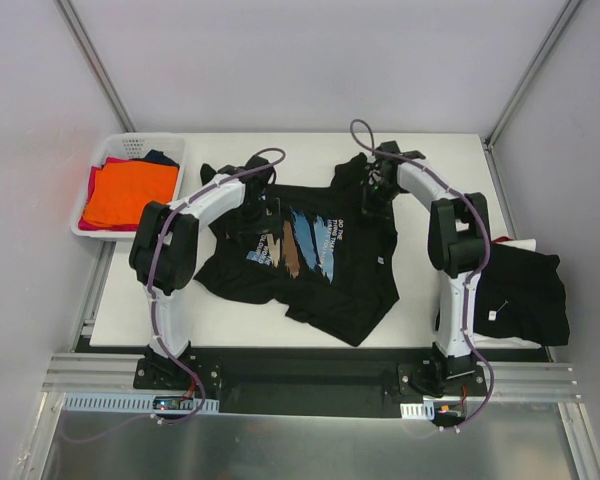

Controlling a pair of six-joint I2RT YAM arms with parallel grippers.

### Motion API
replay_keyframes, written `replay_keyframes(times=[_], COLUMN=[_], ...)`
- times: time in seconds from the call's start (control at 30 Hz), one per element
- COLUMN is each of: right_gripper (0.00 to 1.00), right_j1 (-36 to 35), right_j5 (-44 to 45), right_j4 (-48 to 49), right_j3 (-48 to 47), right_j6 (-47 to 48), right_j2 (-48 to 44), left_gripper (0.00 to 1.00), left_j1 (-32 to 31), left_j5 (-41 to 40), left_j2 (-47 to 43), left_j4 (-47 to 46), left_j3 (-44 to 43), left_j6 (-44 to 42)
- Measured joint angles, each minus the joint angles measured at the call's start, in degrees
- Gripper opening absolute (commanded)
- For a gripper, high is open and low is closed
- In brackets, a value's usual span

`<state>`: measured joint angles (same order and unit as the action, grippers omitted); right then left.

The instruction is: Fold and stack the t-shirts

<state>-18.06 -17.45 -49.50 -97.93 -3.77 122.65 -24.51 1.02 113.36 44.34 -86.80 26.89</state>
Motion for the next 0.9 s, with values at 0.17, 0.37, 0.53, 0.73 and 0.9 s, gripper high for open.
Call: replay_keyframes(times=[0.17,0.37,0.53,0.73,0.9], right_gripper=[0.01,0.01,0.01,0.01,0.01], right_j1=[6.6,7.8,6.3,4.8,6.1], right_j5=[-5.4,-13.8,-21.0,-23.8,-23.5], right_j4=[4.9,11.2,16.6,19.7,20.7], right_j3=[-7.3,-11.4,-11.5,-11.4,-11.4], right_j6=[-0.9,-3.8,-6.3,-8.2,-8.4], right_j2=[6.4,11.5,15.3,16.7,16.8], left_gripper=[0.93,0.93,0.93,0.93,0.93], left_j1=[0.6,0.5,0.5,-0.1,-0.7], left_j5=[0.0,0.1,0.7,1.7,1.8], left_j2=[-1.4,-1.9,-1.8,0.1,1.2], left_j4=[-0.5,-0.7,-0.7,-0.7,-0.8], left_j3=[3.0,3.4,3.4,3.4,3.8], left_j6=[0.1,0.0,0.0,0.0,0.1])
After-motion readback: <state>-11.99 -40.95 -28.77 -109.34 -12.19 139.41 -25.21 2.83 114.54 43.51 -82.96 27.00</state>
